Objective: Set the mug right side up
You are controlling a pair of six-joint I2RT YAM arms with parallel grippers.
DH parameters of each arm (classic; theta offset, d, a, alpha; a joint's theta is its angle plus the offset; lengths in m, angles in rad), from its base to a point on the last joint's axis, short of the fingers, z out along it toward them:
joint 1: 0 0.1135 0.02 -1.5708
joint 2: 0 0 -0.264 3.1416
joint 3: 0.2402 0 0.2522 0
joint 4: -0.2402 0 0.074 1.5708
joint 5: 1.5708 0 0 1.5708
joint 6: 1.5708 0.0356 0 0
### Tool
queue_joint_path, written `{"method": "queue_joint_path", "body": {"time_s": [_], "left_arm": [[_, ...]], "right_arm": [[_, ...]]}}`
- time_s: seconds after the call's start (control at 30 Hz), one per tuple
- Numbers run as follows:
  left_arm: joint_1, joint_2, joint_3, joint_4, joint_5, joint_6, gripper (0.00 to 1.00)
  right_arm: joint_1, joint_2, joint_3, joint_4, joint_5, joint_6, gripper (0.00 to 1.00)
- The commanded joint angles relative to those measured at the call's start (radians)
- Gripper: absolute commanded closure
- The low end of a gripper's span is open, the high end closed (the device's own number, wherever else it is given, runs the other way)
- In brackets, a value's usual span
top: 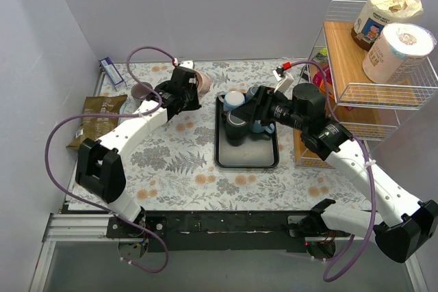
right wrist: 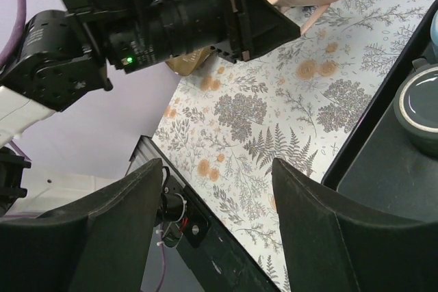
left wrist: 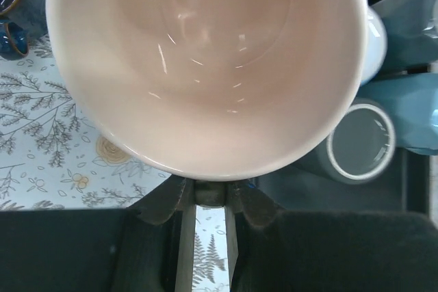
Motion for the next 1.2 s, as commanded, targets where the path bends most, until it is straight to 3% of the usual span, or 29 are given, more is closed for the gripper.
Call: {"method": "queue_joint_path", "body": {"time_s": [0.0, 0.6, 1.0, 1.17], "left_arm": [[0.019, 0.043, 0.112, 0.010, -0.080, 0.078, 1.00], [0.128, 0.304, 0.207, 0.038, -0.047, 0.135, 1.00], [0.148, 0.499, 0.416, -0.039, -0.053, 0.164, 1.00], [0.157, 0.530, 0.430, -0.053, -0.064, 0.169, 1.00]], "right_arm": [[-0.013, -0.029, 0.007, -0.020, 0.033, -0.006, 0.28], [-0.024, -0.052, -0.011, -0.057, 0.052, -0.006, 0.29], [-0.033, -0.064, -0.019, -0.059, 0.065, -0.006, 0.29], [-0.038, -0.070, -0.019, -0.071, 0.064, -0.011, 0.29]]}}
